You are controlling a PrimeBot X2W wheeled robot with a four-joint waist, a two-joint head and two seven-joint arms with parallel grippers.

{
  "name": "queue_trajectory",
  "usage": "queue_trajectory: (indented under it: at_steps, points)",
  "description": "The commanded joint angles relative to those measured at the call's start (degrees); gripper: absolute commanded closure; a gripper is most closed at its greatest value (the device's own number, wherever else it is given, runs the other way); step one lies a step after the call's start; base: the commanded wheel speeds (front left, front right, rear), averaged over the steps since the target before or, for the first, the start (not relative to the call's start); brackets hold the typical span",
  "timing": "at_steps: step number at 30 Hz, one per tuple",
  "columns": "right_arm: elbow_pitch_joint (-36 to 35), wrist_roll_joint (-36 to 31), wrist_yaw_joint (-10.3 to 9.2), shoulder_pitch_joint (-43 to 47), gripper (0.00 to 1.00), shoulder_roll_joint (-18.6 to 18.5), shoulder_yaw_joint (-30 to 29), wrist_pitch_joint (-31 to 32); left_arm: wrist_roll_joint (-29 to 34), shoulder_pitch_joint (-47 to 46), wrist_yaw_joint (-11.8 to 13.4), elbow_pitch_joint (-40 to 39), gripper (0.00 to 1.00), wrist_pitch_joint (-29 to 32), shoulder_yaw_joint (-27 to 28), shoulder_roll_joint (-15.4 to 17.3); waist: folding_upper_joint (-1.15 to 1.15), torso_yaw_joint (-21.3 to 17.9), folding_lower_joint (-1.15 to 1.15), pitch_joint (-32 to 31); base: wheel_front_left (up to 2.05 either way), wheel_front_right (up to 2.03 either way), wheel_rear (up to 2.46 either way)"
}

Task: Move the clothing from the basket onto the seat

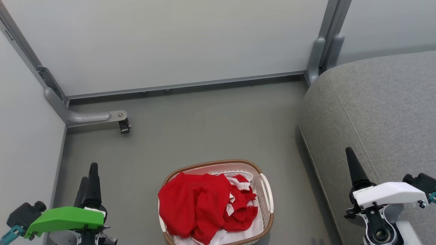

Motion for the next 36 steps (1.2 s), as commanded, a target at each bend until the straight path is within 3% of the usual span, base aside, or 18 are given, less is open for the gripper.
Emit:
queue_trajectory:
  at_steps: [1,36]
  points:
    - [-0.5,-2.7,0.02,-1.8,0.0,-0.6,0.3,-0.7,3.0,-1.4,0.0,-0.6,0.0,-0.7,-0.2,1.1,0.0,0.0,0.0,0.0,0.0,0.0,0.0]
    - [8.0,-34.8,0.02,-7.7,0.0,-2.3,5.9,-7.1,31.1,0.3,0.2,1.9,0.0,-7.0,-4.4,3.9,0.0,0.4,0.0,0.0,0.0,0.0,0.0]
